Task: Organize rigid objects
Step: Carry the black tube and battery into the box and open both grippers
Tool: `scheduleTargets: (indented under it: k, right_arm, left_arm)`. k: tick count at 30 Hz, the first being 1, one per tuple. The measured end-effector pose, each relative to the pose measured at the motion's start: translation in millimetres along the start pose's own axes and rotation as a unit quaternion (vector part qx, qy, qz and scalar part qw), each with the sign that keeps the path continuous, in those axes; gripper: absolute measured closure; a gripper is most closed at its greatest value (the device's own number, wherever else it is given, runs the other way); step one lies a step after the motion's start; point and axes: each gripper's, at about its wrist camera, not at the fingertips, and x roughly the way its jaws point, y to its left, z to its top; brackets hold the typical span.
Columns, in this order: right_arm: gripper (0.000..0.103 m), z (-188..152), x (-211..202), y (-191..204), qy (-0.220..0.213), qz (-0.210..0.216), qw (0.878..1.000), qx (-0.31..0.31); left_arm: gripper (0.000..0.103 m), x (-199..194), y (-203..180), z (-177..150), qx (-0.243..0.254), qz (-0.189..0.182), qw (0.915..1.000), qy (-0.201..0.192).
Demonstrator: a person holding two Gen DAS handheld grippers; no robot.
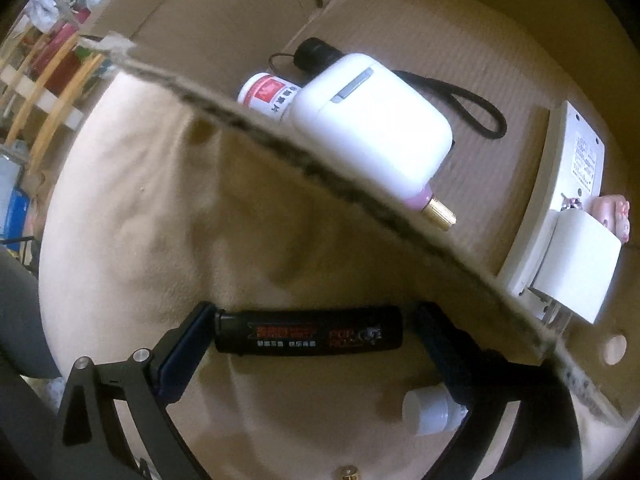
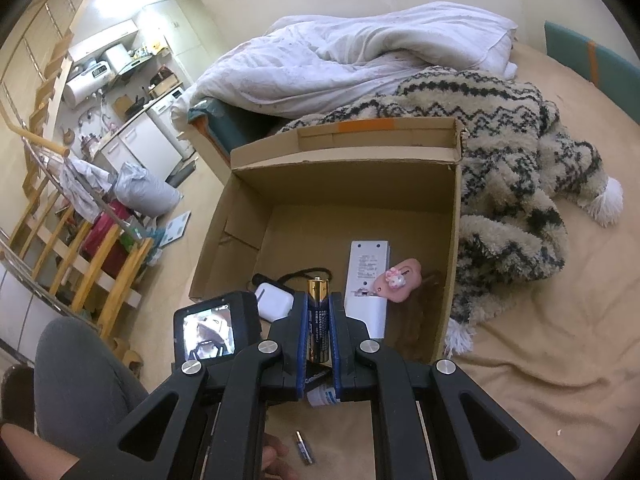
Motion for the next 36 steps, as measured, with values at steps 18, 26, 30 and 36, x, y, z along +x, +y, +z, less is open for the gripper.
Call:
scheduleTargets:
  k: [18,26,30,36]
  right_arm:
    - [0.092,3.0,-1.1,-9.4,-0.004,-0.015,1.000,0.010]
    - [0.092,4.5,0.7,-9.3,0.001,-0.034,0.999,0.011]
    - [0.092,10.2,8.0,-8.3,0.004,-0.046,0.999,0.004]
    - [0.092,26.2,31.1,-10.1,0.009,-0.053,0.999,0.001]
  left_arm:
    - [0.024,-48.5,45.6,21.1,0.053,-0.042,0.9972,-0.032]
    - [0.024,-136.8,102.5,31.7,0.119,-0.090,0.9778,-0.147]
    - [0.024,-152.7,93.6,43.1,0.157,-0.106,0.9643,-0.185]
    - [0.024,-140.6,36.3,60.7,0.200,-0.104,0.9553,-0.191]
